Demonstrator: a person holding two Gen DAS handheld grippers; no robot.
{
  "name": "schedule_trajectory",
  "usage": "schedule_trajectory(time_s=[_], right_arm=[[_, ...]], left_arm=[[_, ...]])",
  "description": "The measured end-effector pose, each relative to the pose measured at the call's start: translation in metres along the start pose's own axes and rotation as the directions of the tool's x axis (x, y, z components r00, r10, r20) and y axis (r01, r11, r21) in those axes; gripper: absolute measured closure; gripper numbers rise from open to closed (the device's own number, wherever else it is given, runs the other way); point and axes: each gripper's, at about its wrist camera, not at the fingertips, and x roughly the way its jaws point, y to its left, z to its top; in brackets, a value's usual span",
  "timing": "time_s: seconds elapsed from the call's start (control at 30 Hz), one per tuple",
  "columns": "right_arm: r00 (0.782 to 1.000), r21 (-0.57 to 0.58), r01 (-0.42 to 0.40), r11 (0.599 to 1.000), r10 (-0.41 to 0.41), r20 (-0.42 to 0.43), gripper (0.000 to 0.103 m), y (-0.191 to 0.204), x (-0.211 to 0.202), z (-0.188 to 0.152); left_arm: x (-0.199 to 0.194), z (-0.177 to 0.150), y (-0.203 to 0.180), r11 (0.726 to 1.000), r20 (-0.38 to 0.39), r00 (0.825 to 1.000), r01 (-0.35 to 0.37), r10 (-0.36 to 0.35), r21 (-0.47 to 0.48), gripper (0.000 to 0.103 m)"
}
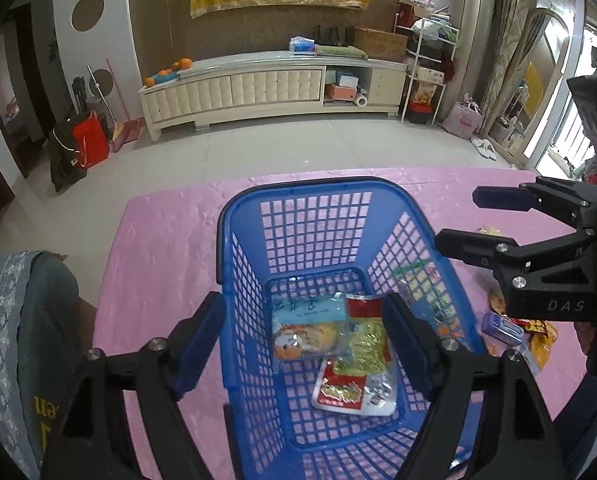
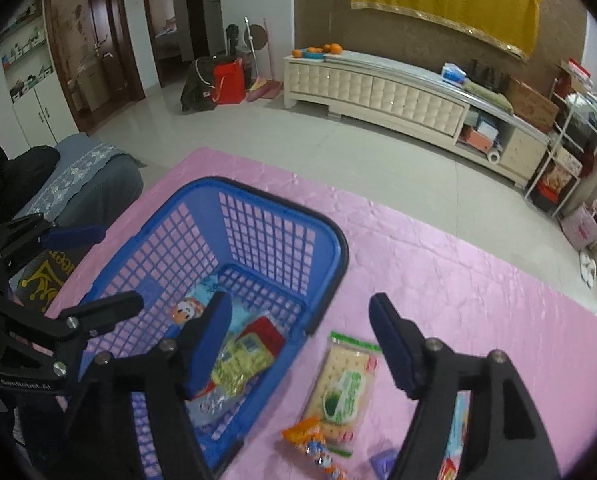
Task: Organize snacks
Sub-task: 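Carry both packs over the blue basket and open both tools to drop them, then move both tools back over the remaining snack pile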
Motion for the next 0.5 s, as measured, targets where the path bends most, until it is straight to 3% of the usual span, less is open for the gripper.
schedule_trajectory(time_s=[0.3, 0.5], right_arm=[[0.998, 0.053, 0.051, 0.997, -0.054, 0.044, 0.018, -0.012, -0.064, -0.027], [0.994, 0.099, 0.094, 0.991, -0.1, 0.054, 0.017, -0.028, -0.102, -0.059]], left_arm=[[-0.039, -0.013, -0.045, 0.997, 0.036, 0.999, 0.016, -0.019, 0.073, 0.025], [-0.059, -0.017, -0.089, 0.993, 0.067, 0.996, 0.047, -0.055, 0.107, 0.022]])
